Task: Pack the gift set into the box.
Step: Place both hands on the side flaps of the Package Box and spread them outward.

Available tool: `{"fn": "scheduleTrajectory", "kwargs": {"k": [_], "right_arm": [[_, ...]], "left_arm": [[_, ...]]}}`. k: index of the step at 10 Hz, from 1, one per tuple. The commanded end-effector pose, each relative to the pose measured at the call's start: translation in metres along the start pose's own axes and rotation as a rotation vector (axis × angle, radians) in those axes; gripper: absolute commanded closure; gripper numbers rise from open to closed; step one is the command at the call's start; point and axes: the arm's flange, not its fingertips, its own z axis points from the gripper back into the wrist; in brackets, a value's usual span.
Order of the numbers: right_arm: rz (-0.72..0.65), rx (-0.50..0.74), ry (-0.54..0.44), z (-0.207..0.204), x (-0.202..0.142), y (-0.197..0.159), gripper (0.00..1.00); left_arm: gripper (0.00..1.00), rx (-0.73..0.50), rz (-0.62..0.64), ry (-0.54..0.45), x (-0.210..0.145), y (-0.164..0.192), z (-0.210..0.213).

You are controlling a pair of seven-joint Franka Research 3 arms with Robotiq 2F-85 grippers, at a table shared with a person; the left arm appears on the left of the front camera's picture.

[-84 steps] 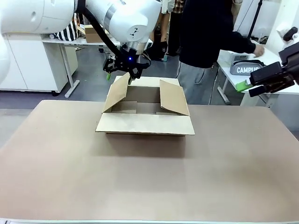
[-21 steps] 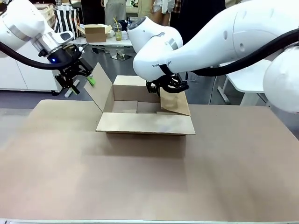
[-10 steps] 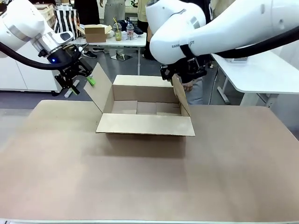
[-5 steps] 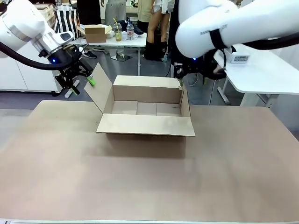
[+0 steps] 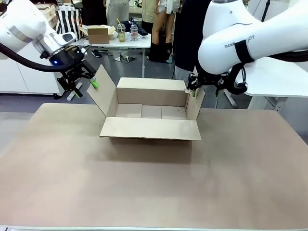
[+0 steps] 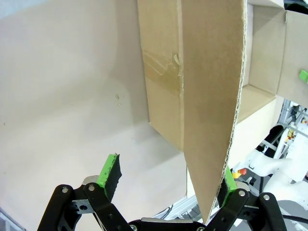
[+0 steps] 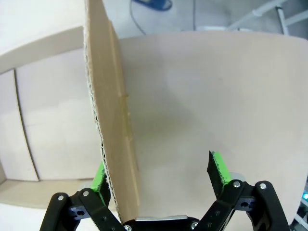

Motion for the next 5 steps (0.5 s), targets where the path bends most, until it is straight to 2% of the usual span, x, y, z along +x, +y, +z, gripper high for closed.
{"fn": "scheduleTrajectory", "kwargs": {"k": [1, 3, 5], "right_arm": [[-0.002, -0.019, 0.006, 0.005, 0.007, 0.005, 0.0], [0.001, -0.002, 0.002, 0.002, 0.001, 0.001, 0.0], [-0.082, 0.139, -0.001, 0.003, -0.005, -0.038, 0.0]], "left_arm": [[0.0, 0.006, 0.017, -0.006, -0.003, 0.0, 0.0], [0.0, 0.006, 0.017, -0.006, -0.003, 0.0, 0.0], [0.0, 0.006, 0.017, -0.006, -0.003, 0.0, 0.0]]}}
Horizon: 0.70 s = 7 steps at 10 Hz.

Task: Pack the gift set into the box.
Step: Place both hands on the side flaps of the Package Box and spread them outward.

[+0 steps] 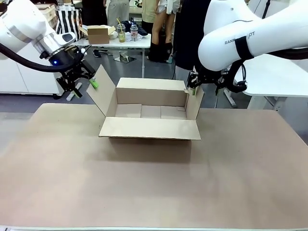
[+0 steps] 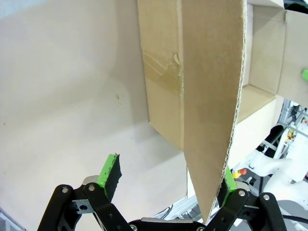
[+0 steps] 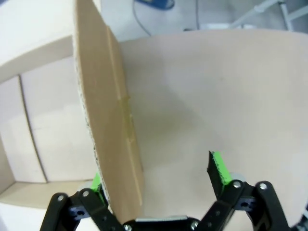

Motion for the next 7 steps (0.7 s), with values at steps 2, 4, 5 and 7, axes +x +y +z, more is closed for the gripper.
{"fn": "scheduleTrajectory", "kwargs": {"k": [2, 4, 5, 7], "right_arm": [[-0.016, 0.189, 0.017, -0.005, -0.012, -0.055, 0.0], [-0.021, 0.198, 0.033, -0.021, -0.012, -0.072, 0.0], [-0.056, 0.144, 0.016, -0.005, -0.002, -0.048, 0.0], [-0.056, 0.144, 0.016, -0.005, -0.002, -0.048, 0.0]], "left_arm": [[0.0, 0.006, 0.017, -0.006, -0.003, -0.001, 0.0], [0.0, 0.006, 0.017, -0.006, -0.003, -0.001, 0.0], [0.0, 0.006, 0.017, -0.006, -0.003, -0.001, 0.0], [0.0, 0.006, 0.017, -0.006, -0.003, -0.001, 0.0]]}}
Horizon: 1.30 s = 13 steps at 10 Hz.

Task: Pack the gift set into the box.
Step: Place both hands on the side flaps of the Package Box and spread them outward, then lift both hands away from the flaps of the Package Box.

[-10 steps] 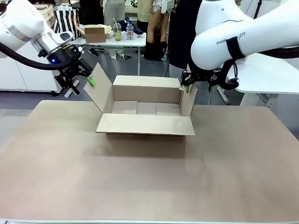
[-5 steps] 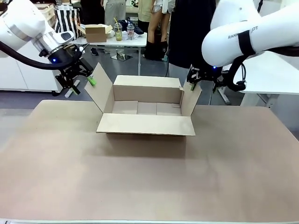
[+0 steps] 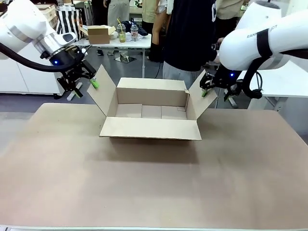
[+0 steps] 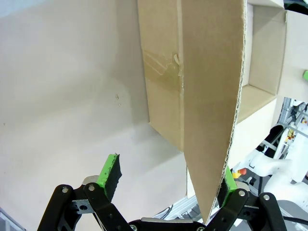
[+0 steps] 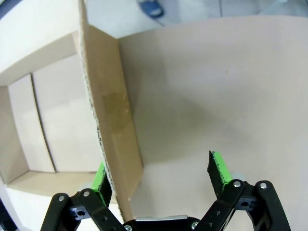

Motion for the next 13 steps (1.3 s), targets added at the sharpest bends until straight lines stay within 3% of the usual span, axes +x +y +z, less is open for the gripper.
{"fn": "scheduleTrajectory", "kwargs": {"k": [1, 13], "right_arm": [[-0.015, -0.025, -0.009, 0.0035, 0.0023, 0.007, 0.0], [-0.015, -0.025, -0.009, 0.0035, 0.0023, 0.007, 0.0]], "left_arm": [[0.0, 0.006, 0.017, -0.006, -0.0026, -0.0005, 0.0001], [0.0, 0.006, 0.017, -0.006, -0.0026, -0.0005, 0.0001]]}}
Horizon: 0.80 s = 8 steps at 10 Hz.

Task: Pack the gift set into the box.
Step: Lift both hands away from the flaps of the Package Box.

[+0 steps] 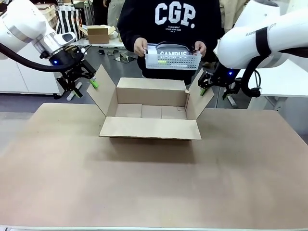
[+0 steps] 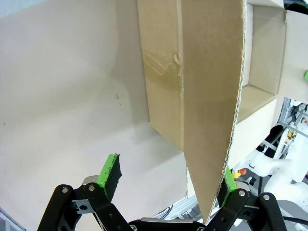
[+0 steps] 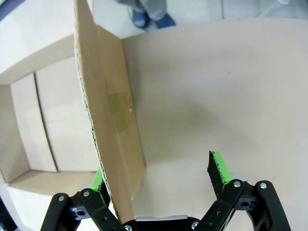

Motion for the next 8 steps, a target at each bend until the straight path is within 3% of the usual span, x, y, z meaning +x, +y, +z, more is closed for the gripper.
{"fn": "scheduleTrajectory", "kwargs": {"k": [1, 8], "right_arm": [[-0.019, -0.028, -0.007, 0.0018, 0.0022, 0.0038, 0.0], [-0.019, -0.028, -0.007, 0.0018, 0.0022, 0.0038, 0.0]], "left_arm": [[0.0, 0.006, 0.017, -0.006, -0.0026, -0.0004, 0.0001], [0.0, 0.006, 0.017, -0.006, -0.0026, -0.0004, 0.0001]]}}
